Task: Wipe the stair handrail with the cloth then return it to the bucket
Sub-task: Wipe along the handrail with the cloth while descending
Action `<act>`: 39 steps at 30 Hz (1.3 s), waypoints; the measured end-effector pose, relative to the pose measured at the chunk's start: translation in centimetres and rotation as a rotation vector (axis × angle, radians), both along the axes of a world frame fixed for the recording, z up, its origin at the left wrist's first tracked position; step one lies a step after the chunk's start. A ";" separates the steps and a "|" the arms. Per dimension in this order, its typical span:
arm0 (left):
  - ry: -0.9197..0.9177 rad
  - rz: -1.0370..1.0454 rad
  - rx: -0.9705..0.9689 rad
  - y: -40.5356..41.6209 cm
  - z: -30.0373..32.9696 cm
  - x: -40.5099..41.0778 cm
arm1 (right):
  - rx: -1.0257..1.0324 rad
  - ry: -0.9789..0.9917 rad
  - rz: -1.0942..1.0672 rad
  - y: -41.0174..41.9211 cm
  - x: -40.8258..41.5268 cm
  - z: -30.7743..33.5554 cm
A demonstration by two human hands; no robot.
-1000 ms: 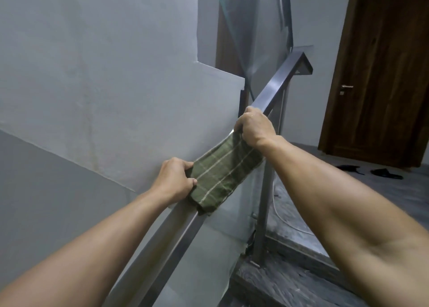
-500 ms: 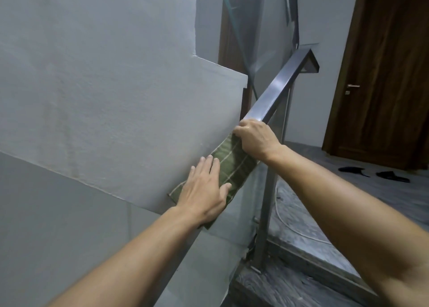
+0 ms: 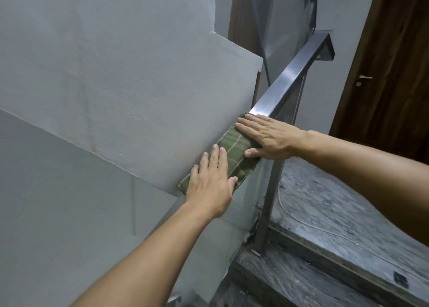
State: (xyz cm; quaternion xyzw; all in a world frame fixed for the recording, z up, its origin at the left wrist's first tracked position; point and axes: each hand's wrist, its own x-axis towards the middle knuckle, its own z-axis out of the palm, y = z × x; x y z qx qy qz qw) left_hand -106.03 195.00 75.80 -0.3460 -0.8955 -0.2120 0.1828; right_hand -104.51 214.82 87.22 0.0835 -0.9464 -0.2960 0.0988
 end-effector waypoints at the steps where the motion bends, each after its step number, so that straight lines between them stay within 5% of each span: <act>1: 0.011 0.007 -0.002 -0.1 -0.1 0.1 | 0.023 0.013 0.013 0.0 -0.1 -0.2; 25: 0.021 0.140 -0.078 -11.6 -8.4 6.1 | 0.088 -0.075 0.273 -11.6 4.2 -6.6; 39: 0.028 0.193 -0.058 -25.0 -18.0 11.8 | -0.034 -0.016 0.519 -22.3 8.6 -18.0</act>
